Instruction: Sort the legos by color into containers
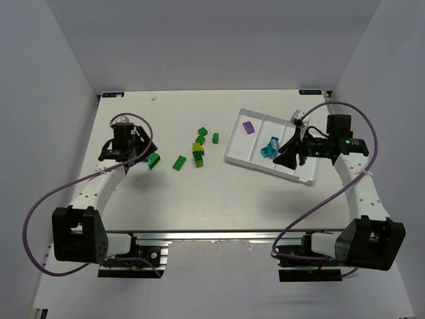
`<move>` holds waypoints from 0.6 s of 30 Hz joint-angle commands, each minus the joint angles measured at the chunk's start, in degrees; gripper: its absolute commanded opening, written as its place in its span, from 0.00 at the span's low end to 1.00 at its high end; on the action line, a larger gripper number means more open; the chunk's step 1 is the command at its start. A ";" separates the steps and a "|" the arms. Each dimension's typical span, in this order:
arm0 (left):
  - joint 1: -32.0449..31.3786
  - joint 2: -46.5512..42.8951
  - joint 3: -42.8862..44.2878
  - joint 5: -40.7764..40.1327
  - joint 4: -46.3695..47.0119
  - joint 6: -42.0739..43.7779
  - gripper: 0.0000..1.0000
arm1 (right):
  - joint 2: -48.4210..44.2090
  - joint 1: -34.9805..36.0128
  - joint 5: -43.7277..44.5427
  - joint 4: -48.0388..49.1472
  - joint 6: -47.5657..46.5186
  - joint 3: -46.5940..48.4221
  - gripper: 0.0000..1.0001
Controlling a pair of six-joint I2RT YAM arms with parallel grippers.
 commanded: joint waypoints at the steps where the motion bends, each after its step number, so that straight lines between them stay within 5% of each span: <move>1: 4.27 -0.24 -0.37 1.69 -4.62 -3.38 0.78 | -1.24 1.02 -0.73 0.70 0.86 0.57 0.61; 9: 10.69 7.49 2.78 0.02 -4.89 -1.27 0.80 | -0.63 1.11 0.41 1.76 1.65 0.04 0.62; 18: 11.93 17.86 9.11 1.51 -6.39 11.99 0.98 | -0.54 1.11 1.12 3.25 2.26 -1.45 0.64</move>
